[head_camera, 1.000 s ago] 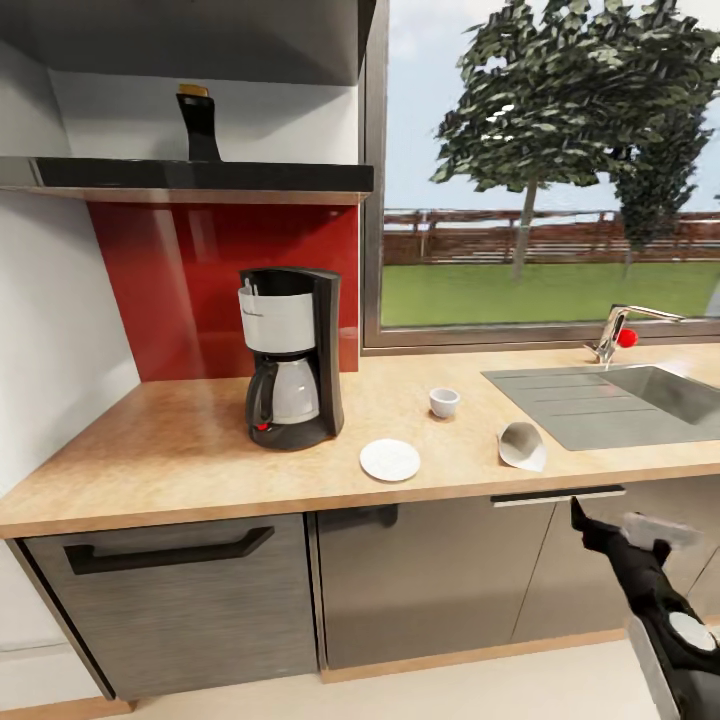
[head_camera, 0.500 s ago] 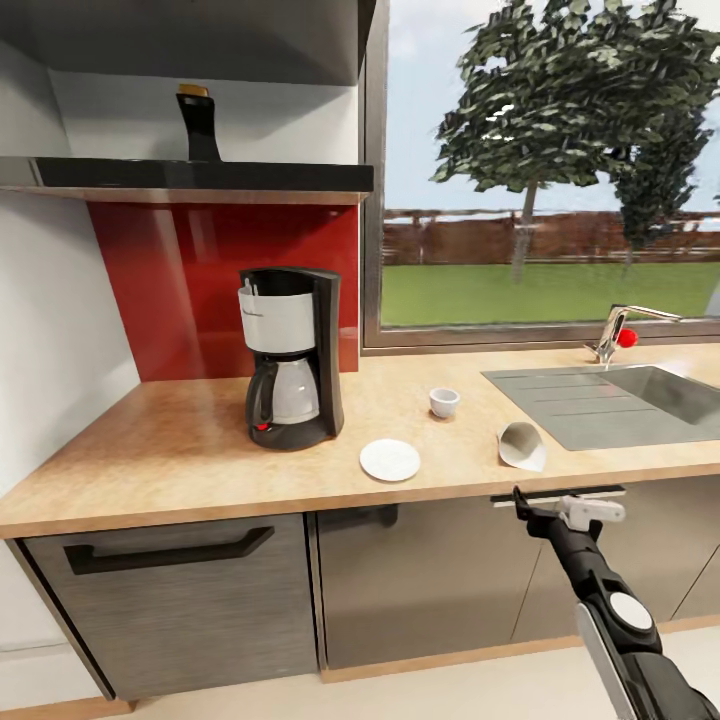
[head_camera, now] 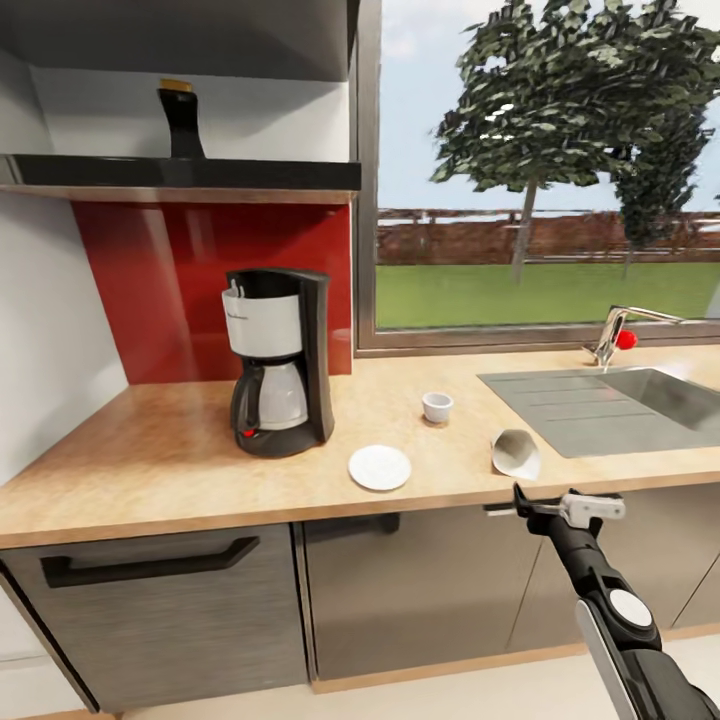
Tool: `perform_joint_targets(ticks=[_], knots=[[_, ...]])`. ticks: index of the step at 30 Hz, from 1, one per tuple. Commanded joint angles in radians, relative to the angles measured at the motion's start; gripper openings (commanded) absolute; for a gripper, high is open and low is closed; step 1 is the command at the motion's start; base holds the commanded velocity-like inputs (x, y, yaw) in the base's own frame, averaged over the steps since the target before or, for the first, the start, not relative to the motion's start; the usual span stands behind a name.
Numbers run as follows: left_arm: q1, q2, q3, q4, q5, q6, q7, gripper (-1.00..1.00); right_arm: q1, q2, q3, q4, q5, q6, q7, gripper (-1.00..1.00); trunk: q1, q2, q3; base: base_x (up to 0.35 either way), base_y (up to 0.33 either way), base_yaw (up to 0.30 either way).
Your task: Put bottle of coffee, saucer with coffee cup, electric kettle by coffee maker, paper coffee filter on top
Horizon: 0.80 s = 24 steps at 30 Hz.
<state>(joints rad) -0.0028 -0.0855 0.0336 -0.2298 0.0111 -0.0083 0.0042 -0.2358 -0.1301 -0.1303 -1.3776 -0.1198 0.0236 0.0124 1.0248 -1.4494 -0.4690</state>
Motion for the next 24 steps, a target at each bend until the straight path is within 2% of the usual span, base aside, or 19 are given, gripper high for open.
perform_joint_targets(ticks=[1,8,24], knots=[[0.000,0.000,0.003,0.000,0.001,-0.001,0.000,1.00,0.000,0.000,0.000,-0.001,-0.010,0.002,0.001,1.00,0.000,-0.001,-0.001,0.076,-0.079,0.000],[0.000,0.000,0.003,0.000,0.001,-0.001,0.001,1.00,0.000,0.000,0.000,-0.001,-0.011,0.002,0.001,1.00,0.000,-0.001,-0.001,0.125,-0.108,0.000],[0.000,0.001,0.005,0.000,0.001,-0.001,0.001,1.00,0.000,0.000,0.000,-0.001,-0.011,0.002,0.001,1.00,0.000,-0.001,-0.001,0.034,-0.052,0.000]])
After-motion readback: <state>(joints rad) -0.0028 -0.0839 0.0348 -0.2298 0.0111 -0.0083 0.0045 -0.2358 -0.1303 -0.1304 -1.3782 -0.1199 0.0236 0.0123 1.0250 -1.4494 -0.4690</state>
